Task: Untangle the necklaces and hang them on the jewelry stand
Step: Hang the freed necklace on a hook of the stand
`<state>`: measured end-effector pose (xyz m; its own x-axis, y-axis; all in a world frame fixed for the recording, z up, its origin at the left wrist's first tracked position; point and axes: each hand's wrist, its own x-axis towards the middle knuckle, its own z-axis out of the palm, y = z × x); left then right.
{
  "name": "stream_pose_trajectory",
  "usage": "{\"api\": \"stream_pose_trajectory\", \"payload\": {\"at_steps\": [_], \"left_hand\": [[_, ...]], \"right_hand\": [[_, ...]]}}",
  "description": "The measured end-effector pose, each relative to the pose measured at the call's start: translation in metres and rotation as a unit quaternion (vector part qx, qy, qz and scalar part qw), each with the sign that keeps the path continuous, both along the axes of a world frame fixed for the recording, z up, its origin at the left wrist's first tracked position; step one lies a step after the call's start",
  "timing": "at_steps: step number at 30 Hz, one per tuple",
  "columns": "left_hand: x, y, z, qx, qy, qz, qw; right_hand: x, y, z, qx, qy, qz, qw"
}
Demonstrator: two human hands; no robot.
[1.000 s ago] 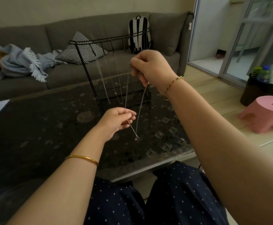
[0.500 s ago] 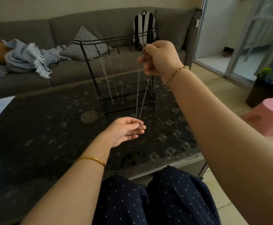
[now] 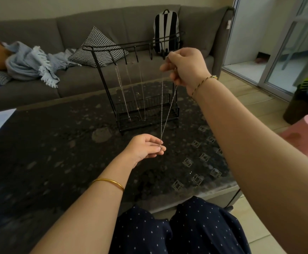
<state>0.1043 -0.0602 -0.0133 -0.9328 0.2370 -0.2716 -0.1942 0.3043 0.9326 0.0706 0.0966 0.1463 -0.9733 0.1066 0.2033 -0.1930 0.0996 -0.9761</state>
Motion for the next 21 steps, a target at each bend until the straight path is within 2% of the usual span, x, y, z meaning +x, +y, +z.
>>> {"api": "stream_pose_trajectory", "payload": {"at_steps": [8, 11, 21], "left_hand": [[-0.025, 0.006, -0.001, -0.065, -0.016, -0.028, 0.997], [-0.043, 0.010, 0.015, -0.048, -0.010, 0.000, 0.999], [-0.085, 0.039, 0.116, 0.030, 0.124, 0.062, 0.990]], "right_hand": [[-0.015, 0.001, 0.003, 0.052, -0.014, 0.054, 0.997], [-0.020, 0.002, 0.007, 0.083, -0.013, 0.078, 0.993], [-0.041, 0.014, 0.019, 0.181, 0.029, 0.063, 0.981]]}}
